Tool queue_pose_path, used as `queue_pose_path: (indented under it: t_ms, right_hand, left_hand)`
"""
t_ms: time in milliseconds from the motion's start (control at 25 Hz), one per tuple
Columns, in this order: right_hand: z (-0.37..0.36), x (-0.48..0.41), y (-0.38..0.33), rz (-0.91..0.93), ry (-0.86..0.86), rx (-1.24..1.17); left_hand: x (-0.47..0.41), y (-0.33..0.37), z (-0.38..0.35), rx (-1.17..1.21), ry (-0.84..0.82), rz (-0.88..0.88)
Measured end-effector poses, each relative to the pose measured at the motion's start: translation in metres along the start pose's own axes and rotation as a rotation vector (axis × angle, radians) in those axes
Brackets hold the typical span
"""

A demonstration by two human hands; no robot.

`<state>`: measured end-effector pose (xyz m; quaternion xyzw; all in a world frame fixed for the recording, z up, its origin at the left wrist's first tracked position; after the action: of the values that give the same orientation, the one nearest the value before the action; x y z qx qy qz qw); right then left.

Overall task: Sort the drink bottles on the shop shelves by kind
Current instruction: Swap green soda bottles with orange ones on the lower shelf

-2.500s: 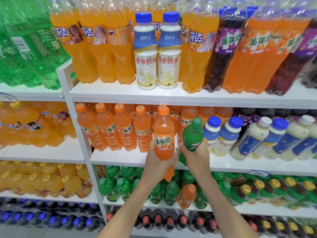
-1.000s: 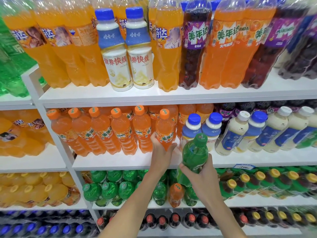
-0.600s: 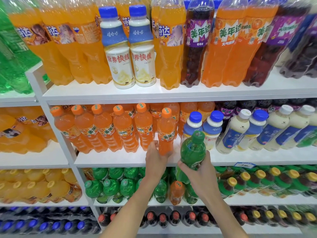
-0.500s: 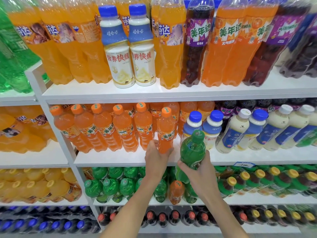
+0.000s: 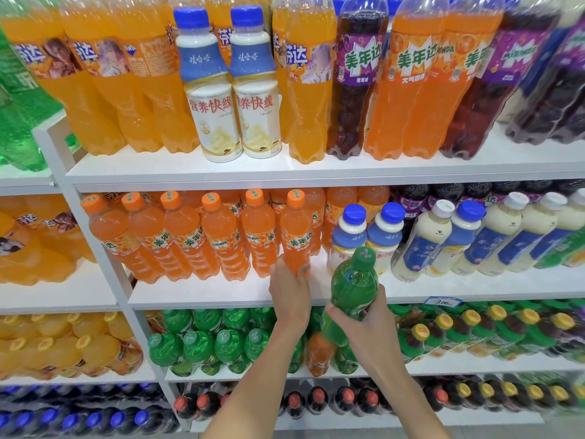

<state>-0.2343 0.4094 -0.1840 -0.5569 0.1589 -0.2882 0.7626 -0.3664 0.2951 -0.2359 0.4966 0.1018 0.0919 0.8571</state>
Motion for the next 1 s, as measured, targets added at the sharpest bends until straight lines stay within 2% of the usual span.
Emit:
queue_pose_path:
  t_ms: [280, 1000]
  right_hand:
    - [0.005, 0.003, 0.003, -0.013, 0.003, 0.011]
    - [-0.001, 0.005, 0.004, -0.019, -0.026, 0.024]
  left_hand:
    - [-0.006, 0.005, 0.009, 0.015, 0.073, 0.035]
    - [-0.008, 0.003, 0.015, -0.021, 0.121, 0.025]
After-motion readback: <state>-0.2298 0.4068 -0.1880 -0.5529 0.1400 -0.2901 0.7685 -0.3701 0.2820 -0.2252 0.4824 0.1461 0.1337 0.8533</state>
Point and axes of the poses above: each hand's wrist, its own x-axis away from the middle knuckle, its own z-axis out of the back of the hand, y = z × x, the point moved 3 cm from there along -x, towards the middle knuckle, and after that the axes turned 9 degrees about y, right-handed, at the moved point
